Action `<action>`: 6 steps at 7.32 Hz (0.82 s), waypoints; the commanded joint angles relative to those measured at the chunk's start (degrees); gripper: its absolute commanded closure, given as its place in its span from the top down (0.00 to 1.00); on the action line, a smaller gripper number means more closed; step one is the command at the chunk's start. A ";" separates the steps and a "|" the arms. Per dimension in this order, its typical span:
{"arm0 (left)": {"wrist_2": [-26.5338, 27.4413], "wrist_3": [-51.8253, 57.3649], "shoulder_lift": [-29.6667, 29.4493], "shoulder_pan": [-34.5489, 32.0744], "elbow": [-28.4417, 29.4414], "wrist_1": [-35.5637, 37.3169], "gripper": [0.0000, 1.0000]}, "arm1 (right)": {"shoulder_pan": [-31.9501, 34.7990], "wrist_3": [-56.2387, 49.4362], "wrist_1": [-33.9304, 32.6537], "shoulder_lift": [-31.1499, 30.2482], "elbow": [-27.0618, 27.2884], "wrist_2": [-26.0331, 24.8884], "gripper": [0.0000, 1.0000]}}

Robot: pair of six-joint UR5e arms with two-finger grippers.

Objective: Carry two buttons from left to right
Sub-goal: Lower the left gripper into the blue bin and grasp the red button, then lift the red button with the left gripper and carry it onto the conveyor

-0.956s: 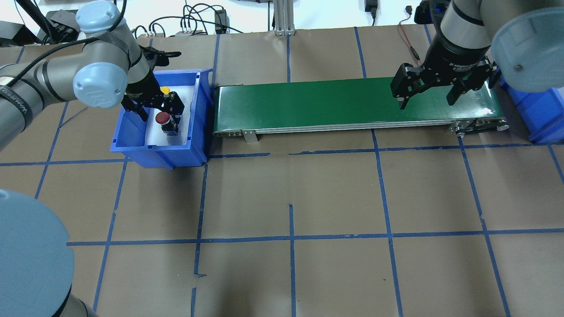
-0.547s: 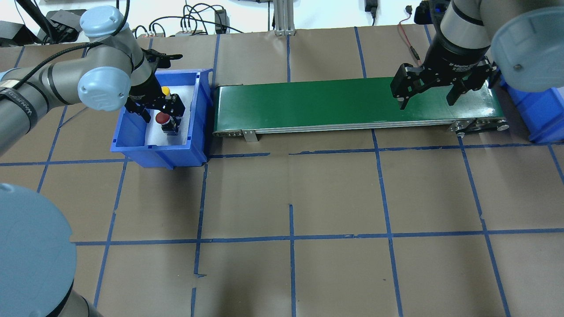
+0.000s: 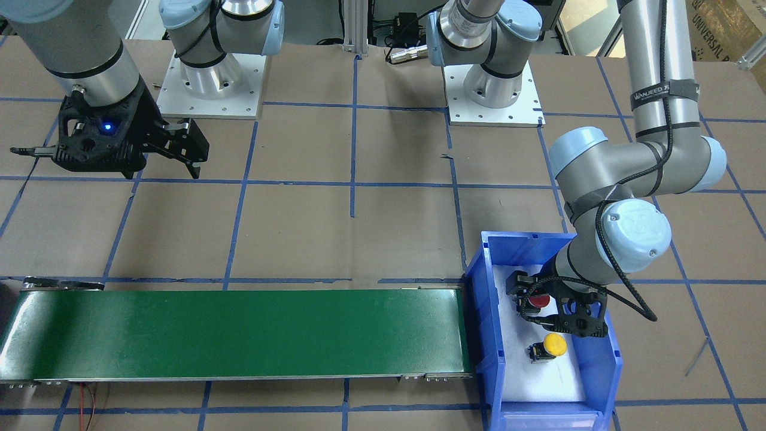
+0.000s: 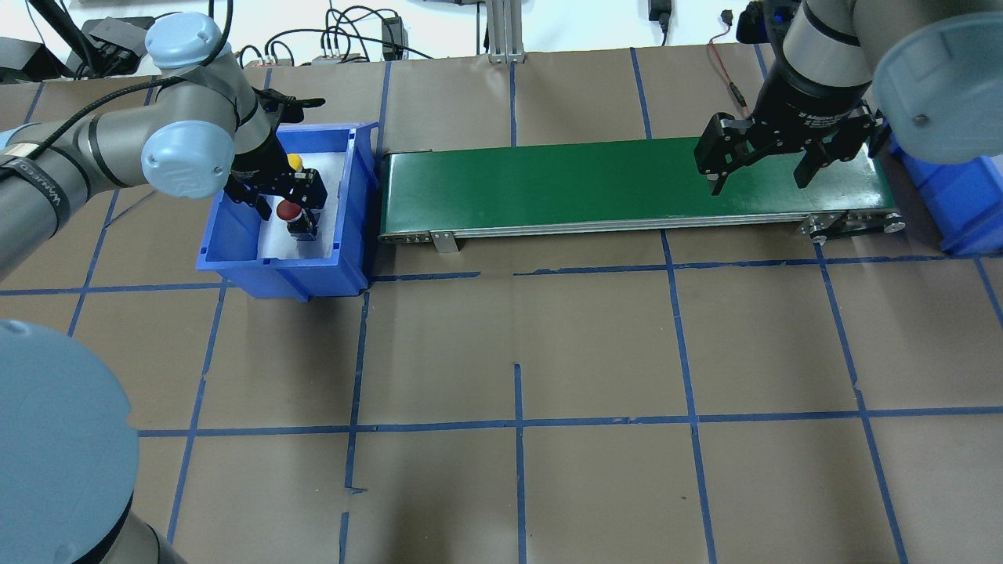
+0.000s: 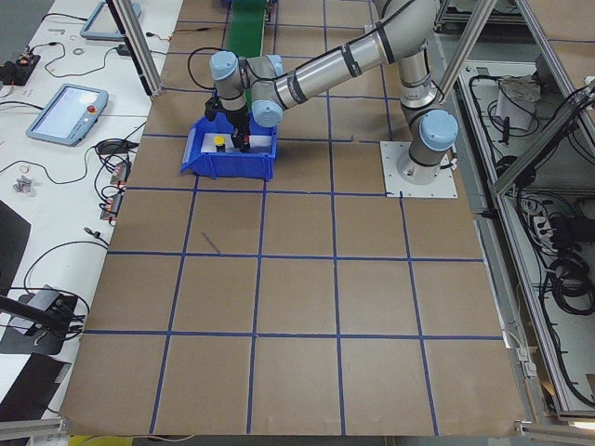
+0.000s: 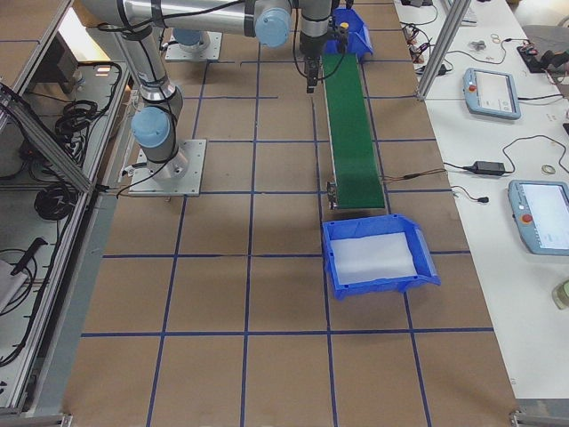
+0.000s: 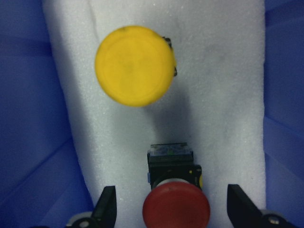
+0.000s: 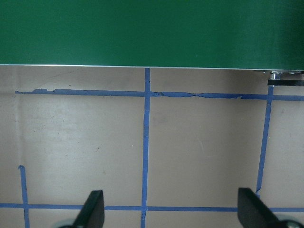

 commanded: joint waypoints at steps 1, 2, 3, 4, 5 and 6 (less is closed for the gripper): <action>-0.04 -0.24 0.08 0.04 0.36 -0.03 0.46 | 0.00 0.00 0.07 0.00 0.00 0.00 1.00; 0.04 -0.41 0.25 0.05 0.45 -0.03 0.38 | 0.00 0.00 0.07 0.00 0.00 0.00 1.00; 0.13 -0.33 0.69 0.05 0.45 -0.03 0.36 | 0.00 0.00 0.07 0.00 0.00 0.00 1.00; 0.48 -0.15 2.09 0.05 1.06 -0.12 0.36 | 0.00 0.00 0.07 0.00 0.00 0.00 1.00; 0.48 -0.24 4.80 -0.04 2.63 -1.68 0.37 | 0.00 0.09 0.07 0.00 0.00 0.00 1.00; 0.22 -0.24 7.17 -0.04 3.77 -4.05 0.37 | 0.00 0.00 0.07 0.00 0.00 0.00 1.00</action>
